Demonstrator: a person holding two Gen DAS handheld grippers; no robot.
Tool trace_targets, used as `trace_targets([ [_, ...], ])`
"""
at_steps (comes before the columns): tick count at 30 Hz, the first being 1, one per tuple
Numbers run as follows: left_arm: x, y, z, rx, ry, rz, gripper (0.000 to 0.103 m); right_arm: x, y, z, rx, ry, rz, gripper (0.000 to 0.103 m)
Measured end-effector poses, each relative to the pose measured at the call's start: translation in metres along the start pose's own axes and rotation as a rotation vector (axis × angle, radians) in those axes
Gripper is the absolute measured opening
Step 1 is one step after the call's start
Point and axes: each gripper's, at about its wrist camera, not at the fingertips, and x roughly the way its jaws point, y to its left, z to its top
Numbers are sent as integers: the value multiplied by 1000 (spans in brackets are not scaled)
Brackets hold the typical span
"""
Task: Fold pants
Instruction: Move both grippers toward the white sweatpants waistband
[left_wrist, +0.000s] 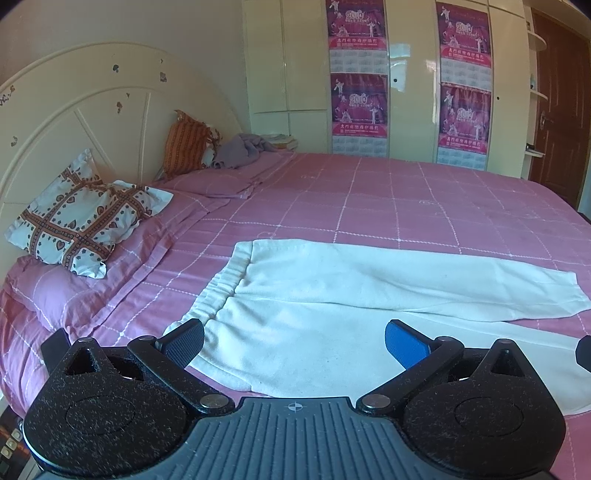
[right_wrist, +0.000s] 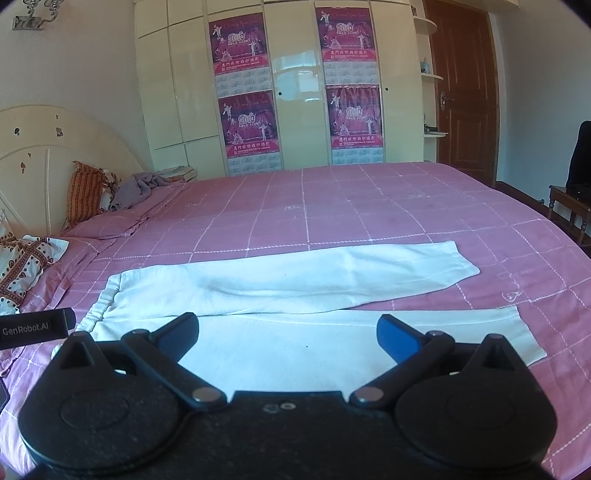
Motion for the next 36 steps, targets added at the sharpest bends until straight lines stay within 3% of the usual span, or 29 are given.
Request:
trace_targets([
  [23,15,5,8,-32,54,-22,103,13,9,5,-19,26,2,103],
  [36,30,11,12,-15,56,2,103,23,16,10,-49,29,3,103],
])
